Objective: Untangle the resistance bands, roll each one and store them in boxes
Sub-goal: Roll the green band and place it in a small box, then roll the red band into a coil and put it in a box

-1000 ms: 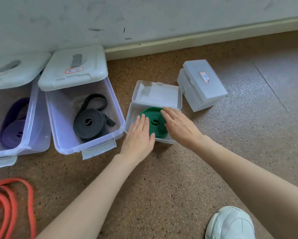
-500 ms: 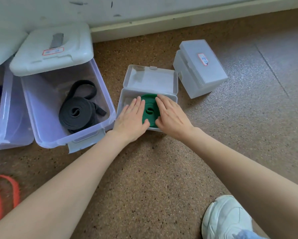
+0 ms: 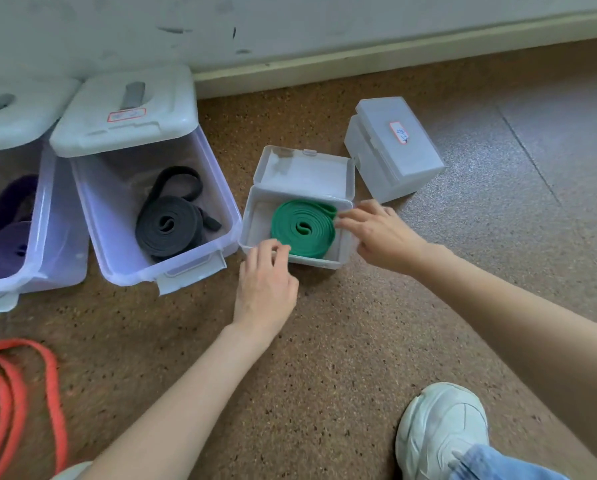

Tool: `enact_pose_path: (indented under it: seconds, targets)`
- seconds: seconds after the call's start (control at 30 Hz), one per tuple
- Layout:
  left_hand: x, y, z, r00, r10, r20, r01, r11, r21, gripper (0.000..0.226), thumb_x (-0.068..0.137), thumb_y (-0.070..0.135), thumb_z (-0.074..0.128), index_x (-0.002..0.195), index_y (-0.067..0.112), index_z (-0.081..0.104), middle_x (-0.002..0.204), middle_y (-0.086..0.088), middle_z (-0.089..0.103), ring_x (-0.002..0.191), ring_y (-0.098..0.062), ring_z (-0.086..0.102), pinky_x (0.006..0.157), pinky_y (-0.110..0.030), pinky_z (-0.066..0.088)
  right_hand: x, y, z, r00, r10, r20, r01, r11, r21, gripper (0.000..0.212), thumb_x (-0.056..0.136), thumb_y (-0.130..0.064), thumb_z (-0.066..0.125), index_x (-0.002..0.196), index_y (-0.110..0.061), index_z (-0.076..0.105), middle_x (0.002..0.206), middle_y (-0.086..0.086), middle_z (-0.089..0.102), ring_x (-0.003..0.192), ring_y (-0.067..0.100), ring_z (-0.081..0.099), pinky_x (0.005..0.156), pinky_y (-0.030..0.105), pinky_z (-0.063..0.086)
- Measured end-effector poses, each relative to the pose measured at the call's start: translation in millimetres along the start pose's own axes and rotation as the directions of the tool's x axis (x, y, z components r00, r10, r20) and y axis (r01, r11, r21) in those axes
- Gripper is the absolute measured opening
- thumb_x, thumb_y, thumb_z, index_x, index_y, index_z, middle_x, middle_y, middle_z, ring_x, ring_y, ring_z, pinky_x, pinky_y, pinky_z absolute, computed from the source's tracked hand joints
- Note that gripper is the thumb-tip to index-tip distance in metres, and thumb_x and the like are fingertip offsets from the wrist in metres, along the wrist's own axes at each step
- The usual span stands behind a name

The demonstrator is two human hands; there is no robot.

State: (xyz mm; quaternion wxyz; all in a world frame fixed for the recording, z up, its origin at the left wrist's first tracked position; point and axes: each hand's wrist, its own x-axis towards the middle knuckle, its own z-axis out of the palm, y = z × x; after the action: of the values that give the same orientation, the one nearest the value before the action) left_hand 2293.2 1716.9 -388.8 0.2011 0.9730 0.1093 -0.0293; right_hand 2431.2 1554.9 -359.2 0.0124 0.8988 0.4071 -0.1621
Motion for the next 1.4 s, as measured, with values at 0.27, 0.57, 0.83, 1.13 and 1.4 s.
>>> enact_pose_path:
  seconds: [0.27, 0.57, 0.83, 1.13, 1.4]
  targets:
    - [15.8, 16.6, 9.9, 0.974, -0.146, 0.171, 0.190, 0.941, -0.278, 0.079, 0.090, 0.025, 0.053, 0.149, 0.015, 0.001, 0.155, -0.005, 0.008, 0.139, -0.025, 0.023, 0.109, -0.036, 0.030, -16.9, -15.8, 17.1, 0.986, 0.166, 0.008, -0.164, 0.965, 0.203, 0.034, 0.083, -0.034, 0.065, 0.111, -0.014, 0.064, 0.120, 0.008, 0.048, 0.109, 0.025, 0.045, 0.094, 0.037, 0.044]
    - [11.0, -1.6, -6.1, 0.980, -0.134, 0.148, 0.161, 0.969, -0.188, 0.058, 0.091, 0.013, 0.047, 0.145, 0.009, 0.025, 0.150, -0.007, 0.028, 0.134, -0.024, 0.033, 0.107, -0.033, 0.029, 31.6, -74.6, 21.9, 0.921, 0.376, -0.102, -0.299, 0.850, 0.434, 0.029, 0.093, -0.027, 0.053, 0.112, -0.006, 0.054, 0.124, 0.012, 0.043, 0.104, 0.033, 0.049, 0.078, 0.038, 0.042]
    - [-83.1, -42.2, -57.5, 0.962, -0.229, 0.147, 0.242, 0.967, -0.074, 0.039, 0.093, 0.012, 0.042, 0.131, 0.010, 0.046, 0.132, -0.007, 0.046, 0.112, -0.027, 0.052, 0.096, -0.037, 0.038, -21.2, -168.9, 25.6, 0.957, 0.269, -0.110, -0.178, 0.842, 0.509, 0.030, 0.091, -0.014, 0.046, 0.120, -0.004, 0.046, 0.121, 0.015, 0.046, 0.107, 0.032, 0.048, 0.080, 0.036, 0.039]
    - [-209.3, -169.0, -84.4, 0.665, -0.741, 0.094, 0.729, 0.672, 0.132, 0.049, 0.090, 0.022, 0.052, 0.136, 0.013, 0.038, 0.148, -0.013, 0.026, 0.134, -0.037, 0.021, 0.106, -0.049, 0.027, -19.6, -322.4, 38.5, 0.960, -0.171, 0.219, 0.051, 0.882, 0.468, 0.044, 0.093, -0.013, 0.044, 0.135, -0.011, 0.035, 0.123, 0.018, 0.047, 0.115, 0.039, 0.046, 0.092, 0.041, 0.042]
    - [-204.0, -231.0, -74.3, 0.447, -0.876, 0.181, 0.893, 0.427, -0.141, 0.035, 0.088, 0.012, 0.056, 0.122, 0.016, 0.048, 0.134, -0.018, 0.035, 0.115, -0.042, 0.046, 0.095, -0.043, 0.038, 6.5, -349.0, 49.8, 0.918, -0.211, 0.336, 0.042, 0.894, 0.446, 0.044, 0.089, -0.012, 0.049, 0.132, -0.007, 0.040, 0.119, 0.019, 0.052, 0.115, 0.034, 0.047, 0.091, 0.036, 0.039]
